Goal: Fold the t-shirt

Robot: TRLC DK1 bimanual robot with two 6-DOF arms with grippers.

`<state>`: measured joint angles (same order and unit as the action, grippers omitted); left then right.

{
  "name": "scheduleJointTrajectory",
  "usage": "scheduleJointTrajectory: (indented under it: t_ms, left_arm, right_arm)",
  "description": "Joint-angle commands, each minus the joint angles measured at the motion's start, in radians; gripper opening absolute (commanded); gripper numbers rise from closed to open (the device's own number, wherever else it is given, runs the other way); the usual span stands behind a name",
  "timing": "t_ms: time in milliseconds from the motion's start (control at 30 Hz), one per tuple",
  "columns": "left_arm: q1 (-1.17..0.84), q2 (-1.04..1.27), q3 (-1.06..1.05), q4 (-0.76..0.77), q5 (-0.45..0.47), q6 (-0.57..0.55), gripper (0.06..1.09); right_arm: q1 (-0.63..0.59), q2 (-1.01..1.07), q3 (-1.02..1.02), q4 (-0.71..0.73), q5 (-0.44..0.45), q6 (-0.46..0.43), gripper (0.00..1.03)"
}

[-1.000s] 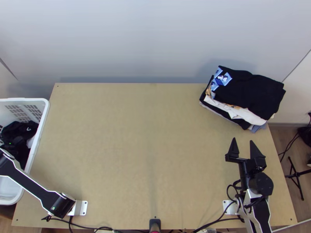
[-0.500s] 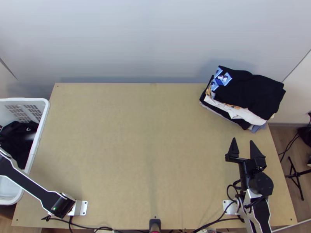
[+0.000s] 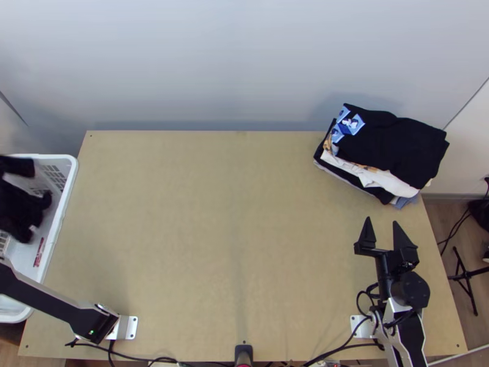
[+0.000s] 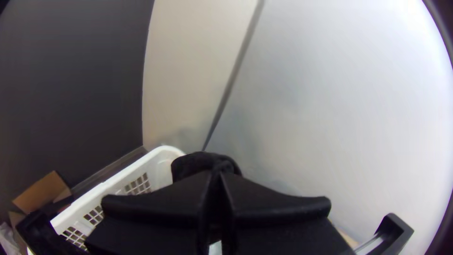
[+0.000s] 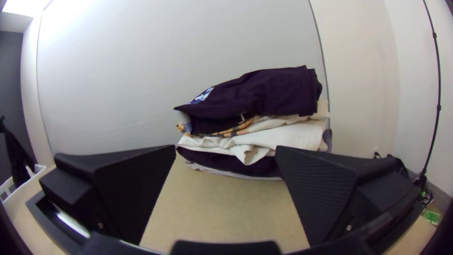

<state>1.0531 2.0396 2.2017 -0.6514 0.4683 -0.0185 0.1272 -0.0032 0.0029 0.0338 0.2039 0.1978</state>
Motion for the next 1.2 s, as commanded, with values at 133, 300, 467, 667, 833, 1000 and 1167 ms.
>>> scheduleJointTrajectory:
  t_ms: [133,300,467,667,833,1000,1167]
  left_arm:
    - [-0.142,-0.444,-0.168,-0.086,0.105,-0.023,0.09]
    - [-0.269,-0.604,-0.283,-0.085,0.104,-0.014,0.09]
    - [-0.443,-0.765,-0.353,-0.083,0.104,-0.023,0.09]
    - [-0.743,-0.970,-0.381,-0.031,0.052,-0.107,0.09]
    - [-0.981,-1.076,-0.385,0.128,0.009,-0.336,0.09]
    - [-1.006,-1.113,-0.384,0.285,0.021,-0.664,0.09]
    - [-1.007,-1.113,-0.402,0.305,0.026,-0.868,0.09]
  right_arm:
    - [0.000,0.000,0.000,0.000,0.000,0.000,0.98]
    - [0.000,0.000,0.000,0.000,0.000,0.000,0.98]
    - [0.000,0.000,0.000,0.000,0.000,0.000,0.98]
    - [0.000,0.000,0.000,0.000,0.000,0.000,0.98]
    - [0.000,0.000,0.000,0.000,0.000,0.000,0.98]
    - [0.000,0.000,0.000,0.000,0.000,0.000,0.98]
    - [0.000,0.000,0.000,0.000,0.000,0.000,0.98]
